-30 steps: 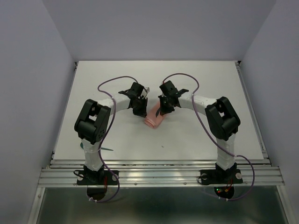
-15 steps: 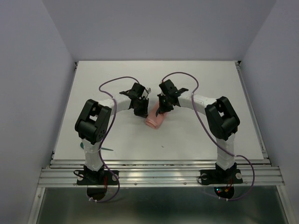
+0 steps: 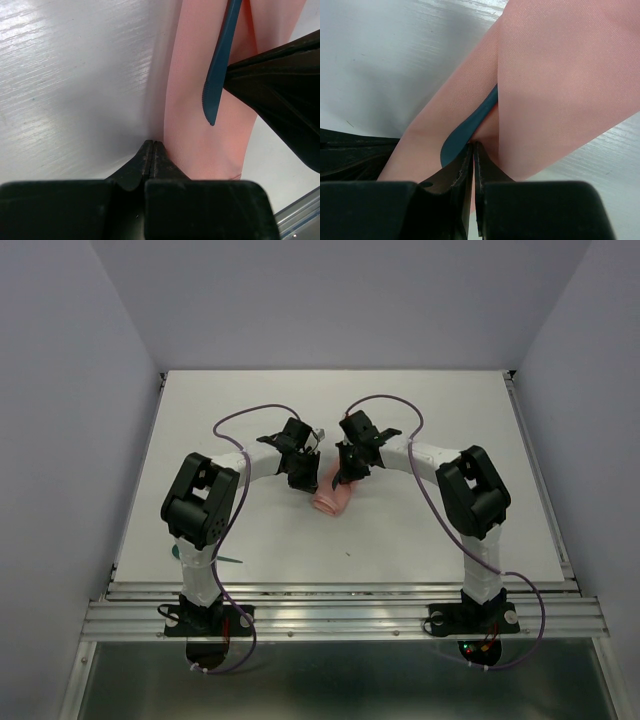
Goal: Fold the napkin into a case and place the utensils inside
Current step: Stuff the knife into the folded napkin, then pick up the spoon from the corner of the board.
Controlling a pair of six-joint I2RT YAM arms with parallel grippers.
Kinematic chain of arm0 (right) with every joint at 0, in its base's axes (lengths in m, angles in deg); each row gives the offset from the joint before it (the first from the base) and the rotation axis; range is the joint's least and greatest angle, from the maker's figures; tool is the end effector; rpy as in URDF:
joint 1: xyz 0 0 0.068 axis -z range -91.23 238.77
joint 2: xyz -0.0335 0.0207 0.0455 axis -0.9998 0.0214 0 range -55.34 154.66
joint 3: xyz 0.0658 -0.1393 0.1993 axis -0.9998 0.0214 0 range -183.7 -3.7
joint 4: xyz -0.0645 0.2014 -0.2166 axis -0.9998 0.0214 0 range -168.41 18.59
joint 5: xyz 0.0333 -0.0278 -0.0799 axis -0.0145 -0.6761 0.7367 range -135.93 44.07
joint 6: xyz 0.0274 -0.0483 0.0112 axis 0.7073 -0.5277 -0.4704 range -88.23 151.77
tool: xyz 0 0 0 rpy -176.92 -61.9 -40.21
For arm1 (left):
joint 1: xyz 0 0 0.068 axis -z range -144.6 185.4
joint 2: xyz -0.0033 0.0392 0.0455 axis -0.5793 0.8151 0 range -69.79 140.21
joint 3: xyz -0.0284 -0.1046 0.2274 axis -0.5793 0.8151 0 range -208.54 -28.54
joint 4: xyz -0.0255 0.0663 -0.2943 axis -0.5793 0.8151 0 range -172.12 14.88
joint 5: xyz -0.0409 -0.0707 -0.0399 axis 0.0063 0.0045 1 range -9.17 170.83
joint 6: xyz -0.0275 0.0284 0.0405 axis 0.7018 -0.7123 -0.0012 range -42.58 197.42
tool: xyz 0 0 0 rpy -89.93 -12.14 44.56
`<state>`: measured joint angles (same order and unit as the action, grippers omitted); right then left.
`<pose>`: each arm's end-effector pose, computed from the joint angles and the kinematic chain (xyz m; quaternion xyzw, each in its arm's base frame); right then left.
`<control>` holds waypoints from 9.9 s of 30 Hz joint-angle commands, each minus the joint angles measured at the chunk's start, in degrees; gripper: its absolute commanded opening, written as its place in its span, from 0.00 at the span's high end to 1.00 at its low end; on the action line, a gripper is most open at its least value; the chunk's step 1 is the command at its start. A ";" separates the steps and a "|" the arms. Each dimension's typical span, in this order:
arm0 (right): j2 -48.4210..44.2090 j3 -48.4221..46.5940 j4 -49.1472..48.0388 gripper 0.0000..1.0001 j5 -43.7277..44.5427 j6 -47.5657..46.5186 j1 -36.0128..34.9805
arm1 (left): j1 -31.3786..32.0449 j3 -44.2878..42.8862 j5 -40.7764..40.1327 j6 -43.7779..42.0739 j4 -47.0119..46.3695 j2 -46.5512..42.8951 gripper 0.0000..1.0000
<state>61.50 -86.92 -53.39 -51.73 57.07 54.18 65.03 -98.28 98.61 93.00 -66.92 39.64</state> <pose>0.3780 0.2657 0.1232 -0.0915 0.9573 0.1770 0.2095 0.3637 -0.2208 0.1126 0.1615 0.9292 -0.2506 0.2185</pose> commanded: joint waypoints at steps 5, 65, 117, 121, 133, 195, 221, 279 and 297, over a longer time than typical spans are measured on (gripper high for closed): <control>-0.47 -2.21 -2.34 0.90 0.62 0.36 0.05 | 0.70 1.18 -2.40 -0.63 2.82 0.17 1.00; -16.38 7.81 -4.36 0.50 0.09 -2.62 0.05 | -16.00 32.29 -25.25 53.06 26.19 -48.25 0.21; 14.29 -15.48 -23.35 0.36 9.67 -24.60 -40.99 | -47.56 -5.85 -22.44 16.86 30.68 -37.97 0.20; 16.84 -17.24 -23.17 0.38 13.52 -24.68 -42.14 | -48.08 -5.24 -21.83 16.51 30.33 -38.32 0.20; 14.39 -11.99 -23.69 0.94 19.79 -28.29 -39.96 | -48.61 -3.04 -19.80 16.51 28.22 -37.62 0.20; 6.39 -6.77 -15.52 0.99 10.11 -10.09 -20.08 | -29.89 18.85 -10.30 9.13 9.40 -21.88 1.00; -15.84 8.94 -15.26 0.99 7.65 -3.50 -8.31 | -19.53 16.46 -16.04 7.18 13.45 -13.89 0.98; 22.72 -29.44 1.78 0.29 18.10 1.86 -23.86 | -37.97 -2.86 -11.63 4.12 21.36 -26.63 0.86; 19.76 -27.64 -4.43 0.98 23.21 -14.21 -26.93 | -39.47 0.47 -8.20 4.03 19.25 -27.34 0.86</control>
<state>87.16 -123.66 -54.64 -25.70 50.57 28.11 25.91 -98.58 88.77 97.94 -46.50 14.55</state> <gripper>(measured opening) 0.074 0.139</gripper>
